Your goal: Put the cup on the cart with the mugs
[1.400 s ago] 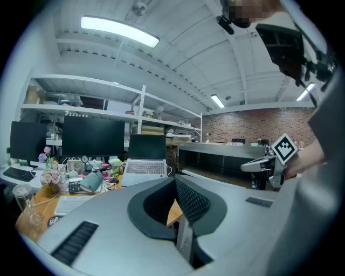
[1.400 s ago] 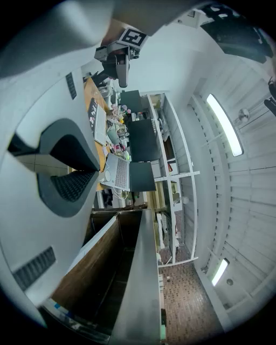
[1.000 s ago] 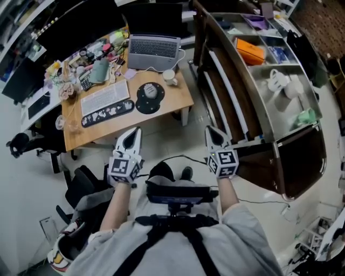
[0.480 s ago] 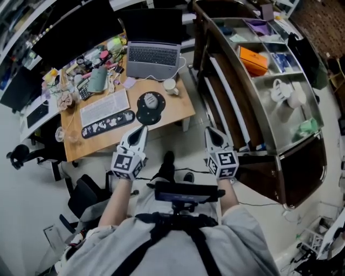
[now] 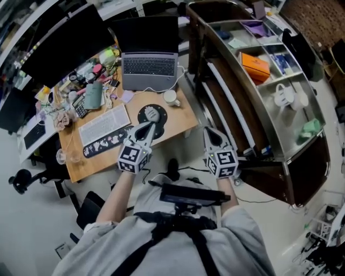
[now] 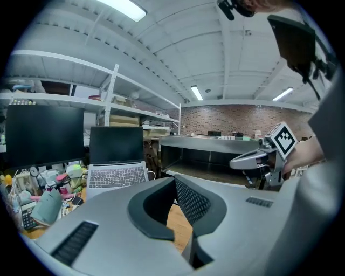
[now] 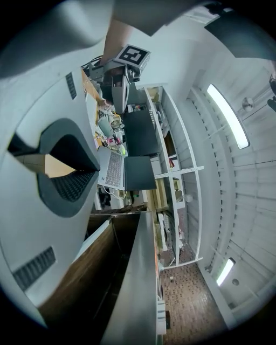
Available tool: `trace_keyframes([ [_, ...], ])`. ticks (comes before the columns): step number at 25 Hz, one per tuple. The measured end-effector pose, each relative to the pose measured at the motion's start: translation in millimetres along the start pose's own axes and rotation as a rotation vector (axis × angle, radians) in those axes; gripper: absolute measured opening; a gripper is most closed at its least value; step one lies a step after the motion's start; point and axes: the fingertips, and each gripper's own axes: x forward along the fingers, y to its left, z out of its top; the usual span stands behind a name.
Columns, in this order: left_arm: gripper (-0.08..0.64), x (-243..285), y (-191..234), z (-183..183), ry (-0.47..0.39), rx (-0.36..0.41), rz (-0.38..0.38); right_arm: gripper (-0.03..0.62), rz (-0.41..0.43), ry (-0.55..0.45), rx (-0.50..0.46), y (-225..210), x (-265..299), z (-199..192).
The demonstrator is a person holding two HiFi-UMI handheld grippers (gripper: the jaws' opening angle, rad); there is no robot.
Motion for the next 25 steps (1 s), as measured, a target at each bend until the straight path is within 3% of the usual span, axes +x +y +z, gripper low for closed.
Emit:
trace_keyframes([
  [9, 0.013, 69.9, 16.6, -12.1, 0.112, 0.105, -0.163, -0.012, -0.019, 0.048, -0.004, 5.6, 44.9, -3.5],
  [11, 0.096, 86.7, 16.0, -17.4, 0.145, 0.132, -0.194, -0.012, -0.008, 0.06, -0.014, 3.4, 55.3, -3.4],
  [14, 0.119, 114.7, 19.5, -28.5, 0.201, 0.21, -0.224, -0.012, 0.017, 0.077, -0.026, -1.5, 73.7, -5.0],
  [19, 0.23, 159.7, 25.4, -58.4, 0.347, 0.302, -0.283, -0.012, 0.055, 0.127, -0.031, -12.5, 97.8, -20.7],
  [25, 0.331, 202.0, 27.3, -96.0, 0.536, 0.494, -0.39, -0.012, 0.095, 0.171, -0.011, -21.7, 118.2, -40.8],
])
